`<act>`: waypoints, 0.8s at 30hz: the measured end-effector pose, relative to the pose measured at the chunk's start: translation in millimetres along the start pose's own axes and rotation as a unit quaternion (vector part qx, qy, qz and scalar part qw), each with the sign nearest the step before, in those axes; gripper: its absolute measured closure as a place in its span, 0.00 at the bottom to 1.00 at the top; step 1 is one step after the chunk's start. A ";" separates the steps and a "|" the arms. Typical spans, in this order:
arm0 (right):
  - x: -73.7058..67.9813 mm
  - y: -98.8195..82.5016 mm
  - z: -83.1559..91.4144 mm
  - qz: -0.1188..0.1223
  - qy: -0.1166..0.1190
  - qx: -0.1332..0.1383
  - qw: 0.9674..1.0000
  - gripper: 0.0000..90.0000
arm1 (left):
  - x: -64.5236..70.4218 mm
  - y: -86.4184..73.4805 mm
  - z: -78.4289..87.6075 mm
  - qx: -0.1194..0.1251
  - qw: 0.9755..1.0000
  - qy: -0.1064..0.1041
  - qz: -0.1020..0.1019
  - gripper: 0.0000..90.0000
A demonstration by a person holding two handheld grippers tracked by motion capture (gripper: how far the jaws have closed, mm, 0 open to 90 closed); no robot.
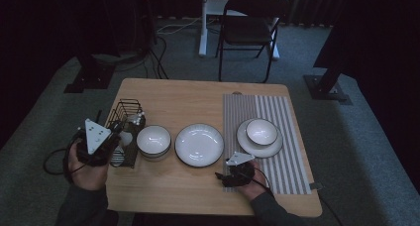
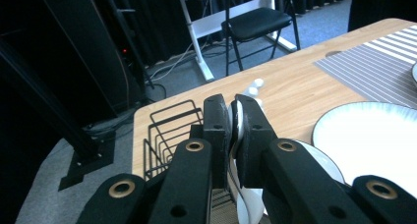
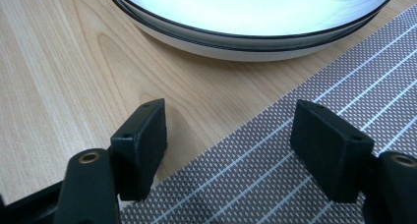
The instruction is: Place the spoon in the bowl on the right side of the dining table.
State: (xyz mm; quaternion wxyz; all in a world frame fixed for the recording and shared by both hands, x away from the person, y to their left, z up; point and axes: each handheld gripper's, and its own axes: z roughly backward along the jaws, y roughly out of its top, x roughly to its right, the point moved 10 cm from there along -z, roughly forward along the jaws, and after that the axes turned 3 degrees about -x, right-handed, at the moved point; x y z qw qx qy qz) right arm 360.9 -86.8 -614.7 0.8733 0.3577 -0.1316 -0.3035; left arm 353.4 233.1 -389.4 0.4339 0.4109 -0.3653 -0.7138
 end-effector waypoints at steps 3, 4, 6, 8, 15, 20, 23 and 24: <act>0.0 0.0 0.0 0.000 0.000 0.000 1.000 0.33 | 4.5 -0.9 -2.6 -0.002 1.000 -0.005 -0.005 0.95; 0.0 0.0 0.0 0.000 0.000 0.000 1.000 0.33 | 6.3 -1.1 -3.6 -0.003 1.000 -0.008 -0.005 0.95; 0.0 0.0 0.0 0.000 0.000 0.000 1.000 0.33 | 8.7 -1.2 -4.7 -0.003 1.000 -0.011 -0.006 0.95; 0.0 0.0 0.0 0.000 0.000 0.000 1.000 0.33 | 12.0 -1.2 -6.0 -0.003 1.000 -0.016 -0.008 0.95; -0.3 0.0 0.0 0.001 0.000 0.000 1.000 0.33 | 25.2 -0.4 -10.9 -0.002 0.999 -0.032 -0.013 0.95; -0.3 0.0 0.0 0.001 0.000 0.000 1.000 0.33 | 36.1 -0.7 -15.7 -0.005 0.999 -0.047 -0.021 0.95; -0.7 -0.1 -0.1 0.003 0.001 0.000 1.000 0.32 | 42.1 -0.7 -18.5 -0.006 0.998 -0.054 -0.022 0.95; -0.8 -0.1 -0.1 0.004 0.002 0.000 1.000 0.32 | 43.7 -0.8 -19.1 -0.007 0.998 -0.057 -0.024 0.95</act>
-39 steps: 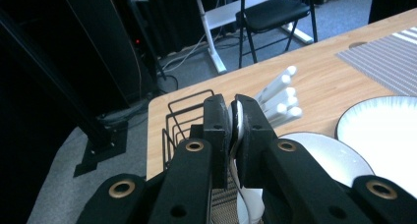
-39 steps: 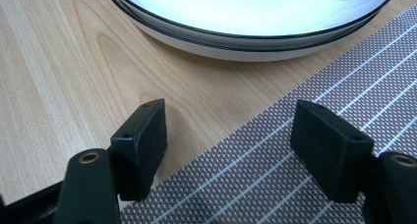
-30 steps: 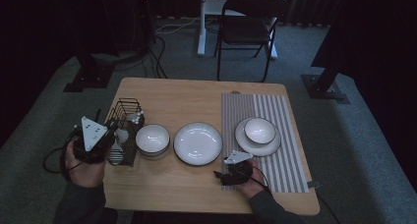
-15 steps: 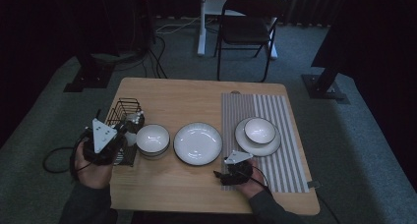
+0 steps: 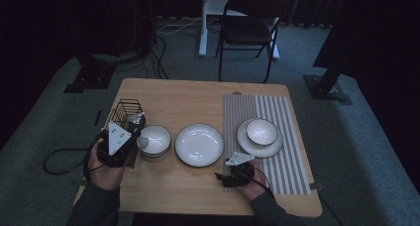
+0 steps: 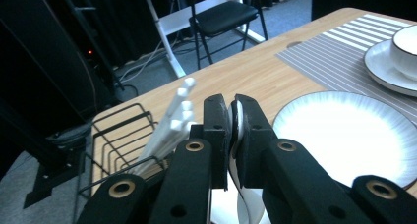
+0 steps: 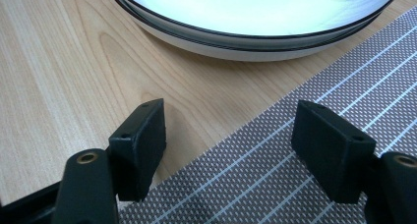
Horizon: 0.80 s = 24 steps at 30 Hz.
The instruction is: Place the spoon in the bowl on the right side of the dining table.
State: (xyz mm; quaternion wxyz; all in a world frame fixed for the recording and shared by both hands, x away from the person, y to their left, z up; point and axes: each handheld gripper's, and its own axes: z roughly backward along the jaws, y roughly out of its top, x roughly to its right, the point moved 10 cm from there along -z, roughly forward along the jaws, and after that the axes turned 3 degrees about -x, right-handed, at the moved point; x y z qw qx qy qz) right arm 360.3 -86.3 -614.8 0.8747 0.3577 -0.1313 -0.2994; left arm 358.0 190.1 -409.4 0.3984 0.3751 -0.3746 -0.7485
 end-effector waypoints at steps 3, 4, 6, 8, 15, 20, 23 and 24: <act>0.0 0.0 0.0 -0.001 0.000 0.000 1.000 0.32 | 4.3 0.9 -2.1 0.000 1.000 -0.006 -0.001 0.95; 0.1 0.0 0.0 -0.001 0.000 0.000 1.000 0.32 | 5.7 1.5 -3.1 0.002 1.000 -0.008 -0.001 0.95; 0.1 0.0 0.0 -0.001 0.000 0.000 1.000 0.32 | 8.4 2.2 -5.1 0.001 1.000 -0.012 -0.003 0.95; 0.2 0.1 0.0 0.000 0.000 0.000 1.000 0.32 | 11.3 2.9 -6.7 0.002 1.000 -0.018 -0.003 0.95; 0.0 0.0 0.0 -0.001 0.000 0.000 1.000 0.32 | 23.7 4.7 -14.1 0.003 0.999 -0.038 -0.009 0.95; 0.0 0.0 0.0 -0.002 0.000 0.000 1.000 0.32 | 35.3 7.0 -19.1 0.004 0.998 -0.054 -0.016 0.95; 0.0 0.0 0.0 -0.002 0.001 -0.001 1.000 0.32 | 41.1 8.9 -21.5 0.004 0.998 -0.063 -0.019 0.95; 0.0 0.0 0.0 -0.002 0.001 -0.001 1.000 0.32 | 43.1 9.6 -22.2 0.004 0.998 -0.066 -0.021 0.95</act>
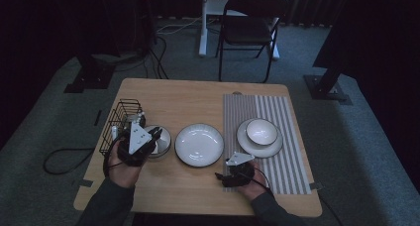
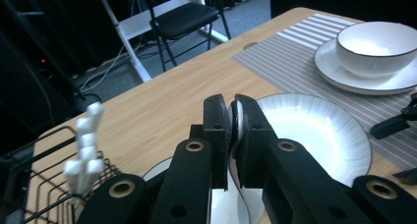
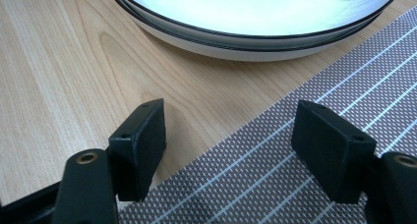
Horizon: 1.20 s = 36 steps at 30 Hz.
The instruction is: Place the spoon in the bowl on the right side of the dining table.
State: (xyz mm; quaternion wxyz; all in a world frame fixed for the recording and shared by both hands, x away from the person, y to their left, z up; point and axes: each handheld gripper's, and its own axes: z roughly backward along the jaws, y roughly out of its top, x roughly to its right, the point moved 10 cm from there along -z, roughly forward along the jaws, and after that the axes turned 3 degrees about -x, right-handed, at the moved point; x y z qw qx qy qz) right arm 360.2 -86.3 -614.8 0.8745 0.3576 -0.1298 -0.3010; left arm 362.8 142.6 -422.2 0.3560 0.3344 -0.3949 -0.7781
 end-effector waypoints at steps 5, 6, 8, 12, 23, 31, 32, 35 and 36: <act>-0.1 0.1 -0.2 0.002 0.001 0.000 1.000 0.31 | 6.7 4.3 -5.9 0.003 1.000 -0.015 0.000 0.95; -0.2 0.1 -0.2 0.002 0.001 0.000 1.000 0.31 | 7.7 5.1 -7.2 0.004 1.000 -0.019 0.001 0.95; -0.2 0.1 -0.2 0.002 0.001 0.000 1.000 0.31 | 10.0 6.3 -9.1 0.005 1.000 -0.024 0.000 0.95; -0.2 0.1 -0.2 0.002 0.000 0.000 1.000 0.31 | 15.8 8.6 -14.9 0.008 0.999 -0.042 0.001 0.95; -0.2 0.0 -0.1 0.002 0.000 0.000 1.000 0.31 | 29.0 13.5 -31.7 0.006 0.998 -0.065 -0.014 0.95; -0.3 0.0 -0.1 0.002 0.001 0.000 1.000 0.31 | 30.4 20.4 -40.4 0.013 0.997 -0.074 -0.013 0.95; -0.3 0.0 -0.1 0.002 0.001 0.000 1.000 0.31 | 30.7 21.0 -41.3 0.014 0.997 -0.077 -0.014 0.95; -0.2 0.0 -0.1 0.002 0.001 0.000 1.000 0.31 | 33.8 23.0 -44.9 0.014 0.996 -0.083 -0.017 0.95; -0.3 0.0 -0.1 0.002 0.001 0.000 1.000 0.31 | 35.6 24.0 -46.8 0.015 0.996 -0.087 -0.018 0.95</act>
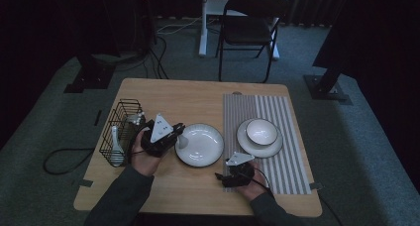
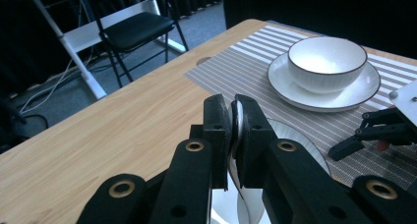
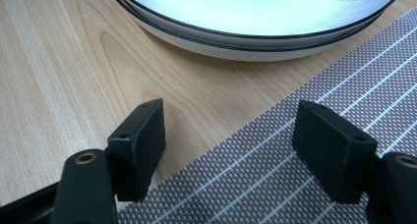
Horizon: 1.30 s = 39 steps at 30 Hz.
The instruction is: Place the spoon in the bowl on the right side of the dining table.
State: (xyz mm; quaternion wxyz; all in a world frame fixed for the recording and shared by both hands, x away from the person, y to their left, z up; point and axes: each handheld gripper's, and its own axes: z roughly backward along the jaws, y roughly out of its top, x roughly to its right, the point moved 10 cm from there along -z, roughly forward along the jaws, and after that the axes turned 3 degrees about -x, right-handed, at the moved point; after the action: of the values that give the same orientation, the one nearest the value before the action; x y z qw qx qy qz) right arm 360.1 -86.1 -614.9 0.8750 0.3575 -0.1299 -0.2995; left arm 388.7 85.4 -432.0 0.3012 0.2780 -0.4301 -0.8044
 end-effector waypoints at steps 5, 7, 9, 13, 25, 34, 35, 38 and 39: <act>0.0 0.0 0.0 0.000 0.000 0.000 1.000 0.31 | 5.9 1.6 -9.7 0.000 1.000 -0.015 0.001 0.95; -0.1 0.0 0.0 -0.001 0.000 0.000 1.000 0.31 | 8.0 1.7 -13.4 -0.001 1.000 -0.021 0.002 0.95; -0.1 0.0 0.0 -0.001 0.000 0.000 1.000 0.31 | 9.6 2.1 -16.3 -0.001 1.000 -0.027 0.004 0.95; -0.1 0.0 0.0 -0.001 0.000 0.000 1.000 0.31 | 11.1 4.4 -20.5 0.001 0.999 -0.034 0.005 0.95; 0.1 -0.1 0.1 0.000 0.000 0.000 1.000 0.31 | 17.0 17.3 -33.7 0.009 0.999 -0.051 0.008 0.95; -0.1 -0.1 0.1 0.001 0.001 0.000 1.000 0.31 | 24.6 23.7 -47.4 0.008 0.998 -0.066 0.007 0.95; -0.2 -0.1 0.1 0.000 0.001 -0.001 1.000 0.31 | 25.1 24.4 -48.4 0.008 0.998 -0.067 0.007 0.95; 0.0 -0.1 0.1 0.000 0.000 0.000 1.000 0.31 | 26.8 26.7 -50.5 0.010 0.997 -0.072 0.010 0.95; -0.1 -0.1 0.1 0.000 0.000 -0.001 1.000 0.31 | 26.9 27.3 -51.1 0.009 0.997 -0.073 0.009 0.95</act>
State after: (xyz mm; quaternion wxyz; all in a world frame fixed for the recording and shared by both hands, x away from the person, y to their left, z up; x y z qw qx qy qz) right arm 359.9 -86.1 -614.9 0.8751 0.3571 -0.1293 -0.2999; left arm 413.6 26.9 -437.9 0.2738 0.2177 -0.4608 -0.8156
